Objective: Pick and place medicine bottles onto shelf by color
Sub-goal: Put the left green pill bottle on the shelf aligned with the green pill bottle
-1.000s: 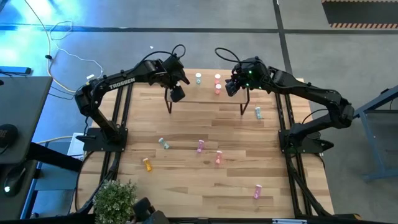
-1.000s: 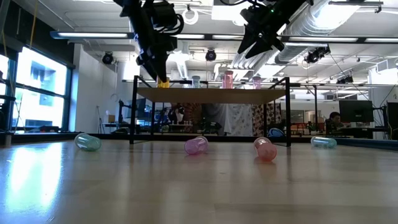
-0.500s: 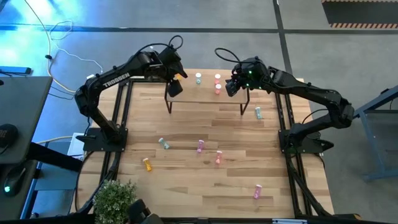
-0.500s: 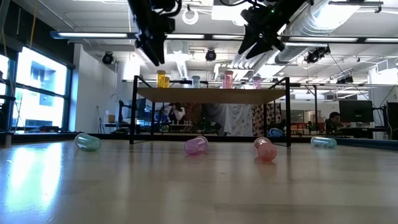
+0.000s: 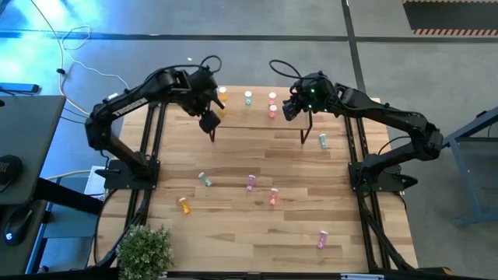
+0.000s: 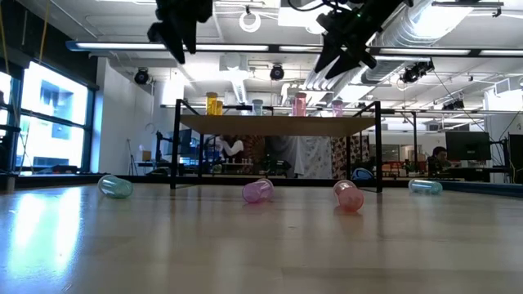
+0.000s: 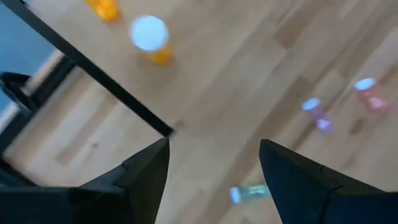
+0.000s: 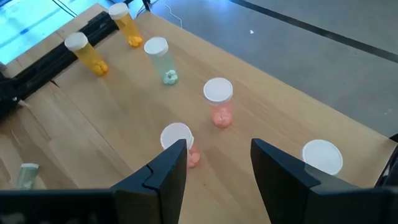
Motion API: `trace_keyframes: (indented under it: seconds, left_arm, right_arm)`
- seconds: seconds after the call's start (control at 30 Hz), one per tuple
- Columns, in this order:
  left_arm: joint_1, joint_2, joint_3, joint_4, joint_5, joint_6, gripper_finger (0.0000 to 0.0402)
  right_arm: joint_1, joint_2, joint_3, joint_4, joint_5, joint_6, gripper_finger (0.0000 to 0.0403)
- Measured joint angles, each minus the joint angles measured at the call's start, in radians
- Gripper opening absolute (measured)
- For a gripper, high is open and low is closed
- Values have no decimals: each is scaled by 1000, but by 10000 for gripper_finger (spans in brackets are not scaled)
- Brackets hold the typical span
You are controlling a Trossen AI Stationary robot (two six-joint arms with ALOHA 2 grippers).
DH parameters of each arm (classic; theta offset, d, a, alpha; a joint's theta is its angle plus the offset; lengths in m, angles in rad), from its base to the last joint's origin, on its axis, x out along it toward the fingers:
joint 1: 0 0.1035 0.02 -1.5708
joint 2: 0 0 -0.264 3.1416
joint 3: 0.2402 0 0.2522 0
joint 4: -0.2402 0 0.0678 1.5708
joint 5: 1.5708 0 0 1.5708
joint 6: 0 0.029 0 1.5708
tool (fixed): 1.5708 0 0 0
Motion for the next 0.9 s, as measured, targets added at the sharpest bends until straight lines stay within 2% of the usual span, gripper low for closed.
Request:
trace_keyframes:
  seconds: [0.17,0.37,0.5,0.73,0.9]
  left_arm:
    - [-91,-6,-5,-25,-30,-207,241]
    - [-213,-6,-94,-68,-63,-564,241]
    - [-282,-5,-164,-55,-63,-777,241]
    - [-404,-6,-270,-31,-62,-1129,241]
    - [-488,-5,-342,60,-51,-1313,241]
  right_arm:
    - [0,0,0,-38,-13,-56,170]
    - [0,0,0,-80,-60,-169,170]
    - [0,0,0,-81,-100,-242,170]
    - [0,0,0,-86,-102,-315,170]
    - [0,0,0,-86,-102,-376,170]
